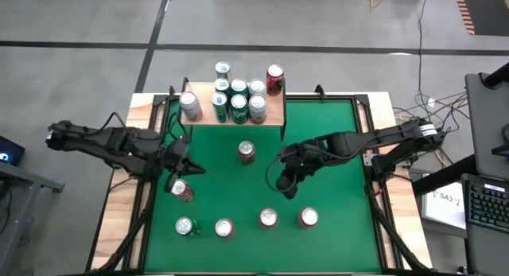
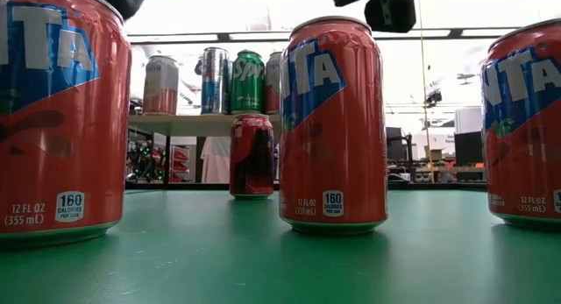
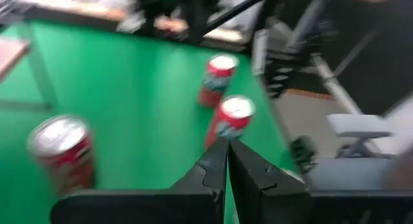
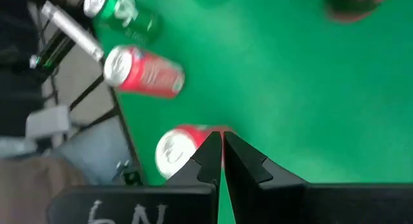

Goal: Place canned beverage on shelf
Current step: Put the orange can on the shelf

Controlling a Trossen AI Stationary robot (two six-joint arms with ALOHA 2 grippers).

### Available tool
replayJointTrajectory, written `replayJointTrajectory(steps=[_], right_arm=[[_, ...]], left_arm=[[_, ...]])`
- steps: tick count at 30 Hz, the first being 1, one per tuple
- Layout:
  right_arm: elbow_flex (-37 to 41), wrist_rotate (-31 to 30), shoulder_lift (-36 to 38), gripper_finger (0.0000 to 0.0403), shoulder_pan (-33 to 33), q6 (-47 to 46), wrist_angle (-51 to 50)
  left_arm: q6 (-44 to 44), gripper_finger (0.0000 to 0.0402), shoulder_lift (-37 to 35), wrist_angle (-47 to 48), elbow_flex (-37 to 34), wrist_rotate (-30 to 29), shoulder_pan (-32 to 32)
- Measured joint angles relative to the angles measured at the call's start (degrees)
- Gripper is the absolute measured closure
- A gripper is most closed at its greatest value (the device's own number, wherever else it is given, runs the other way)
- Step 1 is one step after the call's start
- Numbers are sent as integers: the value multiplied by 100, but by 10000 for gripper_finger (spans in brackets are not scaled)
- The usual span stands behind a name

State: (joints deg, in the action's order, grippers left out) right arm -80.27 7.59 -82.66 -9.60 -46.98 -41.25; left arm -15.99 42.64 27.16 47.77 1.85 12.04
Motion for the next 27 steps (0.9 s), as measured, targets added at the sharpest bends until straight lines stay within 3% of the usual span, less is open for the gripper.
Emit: replayJointTrajectory(steps=[5, 10, 15, 21, 27], right_arm=[[-95, -49, -302, 394, -225, 702, -2], [-151, -1030, -598, 394, -466, 2094, 23], [-140, -1649, -873, 394, -560, 2543, 269], [-118, -1802, -1029, 394, -555, 3044, 1387], [-109, -3162, -1389, 394, -544, 3676, 2168]], left_arm=[[156, 402, -6, -495, 0, -235, 730], [61, 402, 1, -183, 0, -1154, 1263], [-196, 402, 1, 201, 0, -1715, 1525], [-206, 402, 89, 288, -24, -1784, 1536], [31, 402, 183, 306, -24, -1802, 1536]])
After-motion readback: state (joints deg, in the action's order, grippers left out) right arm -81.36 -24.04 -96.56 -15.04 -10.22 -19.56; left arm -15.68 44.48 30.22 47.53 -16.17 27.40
